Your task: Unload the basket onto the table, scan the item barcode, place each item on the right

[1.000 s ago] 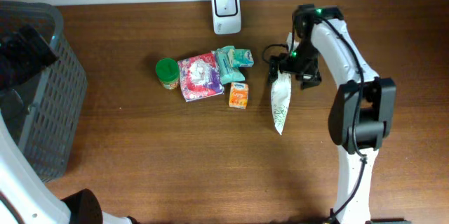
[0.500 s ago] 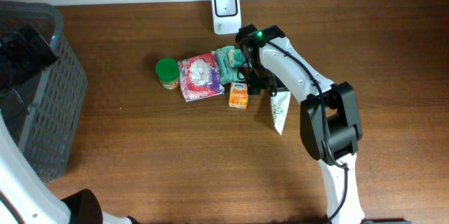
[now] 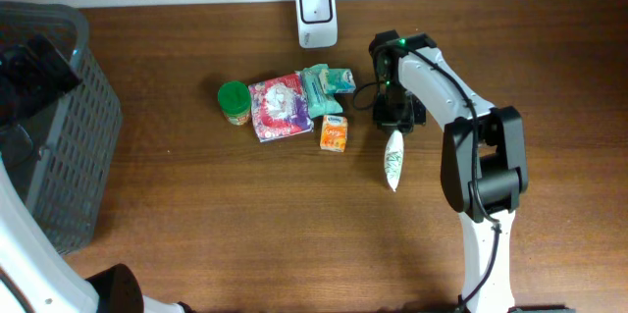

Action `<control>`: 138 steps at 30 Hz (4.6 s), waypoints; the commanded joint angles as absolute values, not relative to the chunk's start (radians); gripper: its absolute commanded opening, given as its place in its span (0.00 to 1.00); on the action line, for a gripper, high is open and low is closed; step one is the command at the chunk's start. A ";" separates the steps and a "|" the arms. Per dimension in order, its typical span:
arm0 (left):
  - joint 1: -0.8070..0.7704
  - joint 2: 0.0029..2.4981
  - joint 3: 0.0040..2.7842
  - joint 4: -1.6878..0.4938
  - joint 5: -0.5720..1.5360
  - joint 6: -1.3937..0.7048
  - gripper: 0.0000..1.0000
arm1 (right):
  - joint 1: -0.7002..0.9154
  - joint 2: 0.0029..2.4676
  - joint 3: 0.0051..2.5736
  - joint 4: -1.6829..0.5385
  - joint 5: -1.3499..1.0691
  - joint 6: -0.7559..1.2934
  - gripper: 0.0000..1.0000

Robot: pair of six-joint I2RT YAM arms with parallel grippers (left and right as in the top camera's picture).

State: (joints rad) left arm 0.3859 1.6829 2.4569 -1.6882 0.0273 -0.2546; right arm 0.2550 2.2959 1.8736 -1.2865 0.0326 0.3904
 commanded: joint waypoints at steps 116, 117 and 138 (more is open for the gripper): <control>0.390 1.676 2.456 -1.688 0.030 -0.264 0.99 | 0.252 2.284 2.192 -1.027 -1.514 0.109 0.04; 0.390 1.676 2.456 -1.688 0.030 -0.264 0.99 | 0.252 2.284 2.192 -1.027 -1.514 0.109 0.04; 0.390 1.676 2.456 -1.688 0.030 -0.264 0.99 | 0.236 2.284 2.116 -1.393 0.375 0.455 0.04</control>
State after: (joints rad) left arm 0.3859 1.6829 2.4569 -1.6875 0.0273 -0.2546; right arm 0.2363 2.2982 2.1700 -1.4250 0.1795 0.4042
